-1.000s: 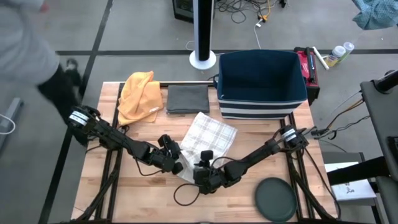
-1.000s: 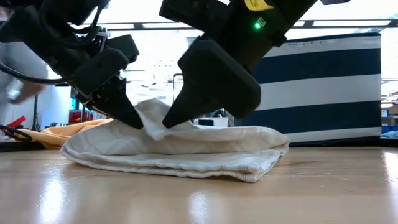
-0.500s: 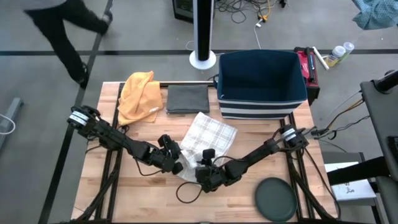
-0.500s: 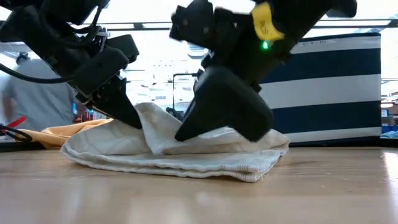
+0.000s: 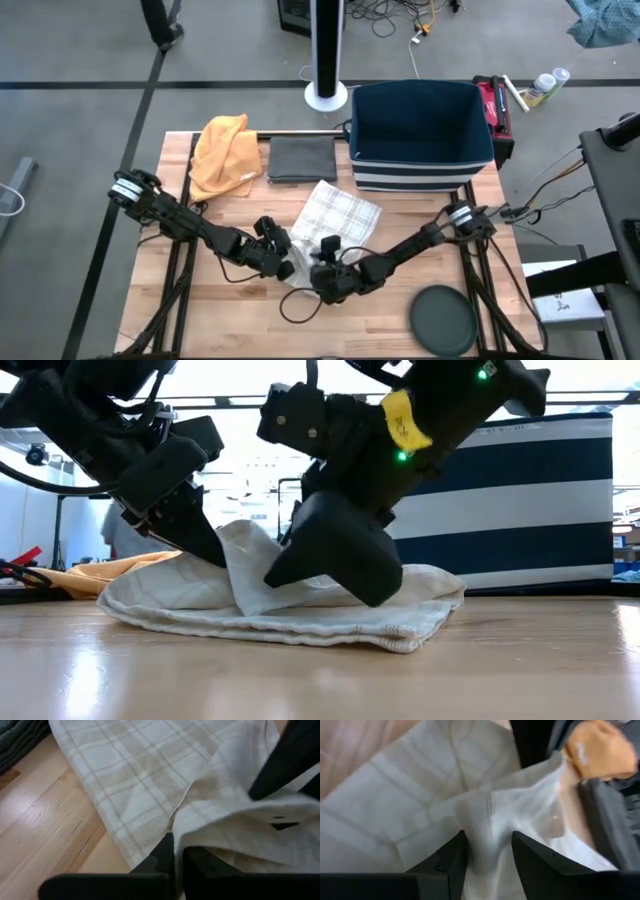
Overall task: Fold kitchen towel into neat rectangle
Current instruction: Fold the white patterned towel
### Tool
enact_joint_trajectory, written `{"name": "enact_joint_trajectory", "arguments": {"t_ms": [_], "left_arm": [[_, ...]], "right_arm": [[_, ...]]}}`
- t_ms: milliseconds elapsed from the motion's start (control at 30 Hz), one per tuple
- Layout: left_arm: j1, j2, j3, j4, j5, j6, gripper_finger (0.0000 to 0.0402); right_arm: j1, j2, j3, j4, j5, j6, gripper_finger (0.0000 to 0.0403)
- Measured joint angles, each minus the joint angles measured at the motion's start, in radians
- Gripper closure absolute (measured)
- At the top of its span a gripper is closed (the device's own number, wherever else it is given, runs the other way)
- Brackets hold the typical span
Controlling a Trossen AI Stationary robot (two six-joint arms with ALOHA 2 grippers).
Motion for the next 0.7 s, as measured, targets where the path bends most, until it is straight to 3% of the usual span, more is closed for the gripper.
{"name": "enact_joint_trajectory", "arguments": {"t_ms": [233, 400, 700], "left_arm": [[0.000, 0.000, 0.000, 0.000, 0.000, 0.002, 0.0394], [0.000, 0.000, 0.000, -0.001, 0.001, -0.002, 0.0396], [-0.015, 0.000, 0.000, -0.002, 0.003, -0.020, 0.0398]], "right_arm": [[0.038, -0.011, 0.000, 0.123, 0.130, -0.007, 0.0289], [0.033, 0.022, -0.001, 0.146, 0.136, 0.102, 0.0299], [0.034, 0.056, -0.003, 0.143, 0.160, 0.203, 0.0275]]}}
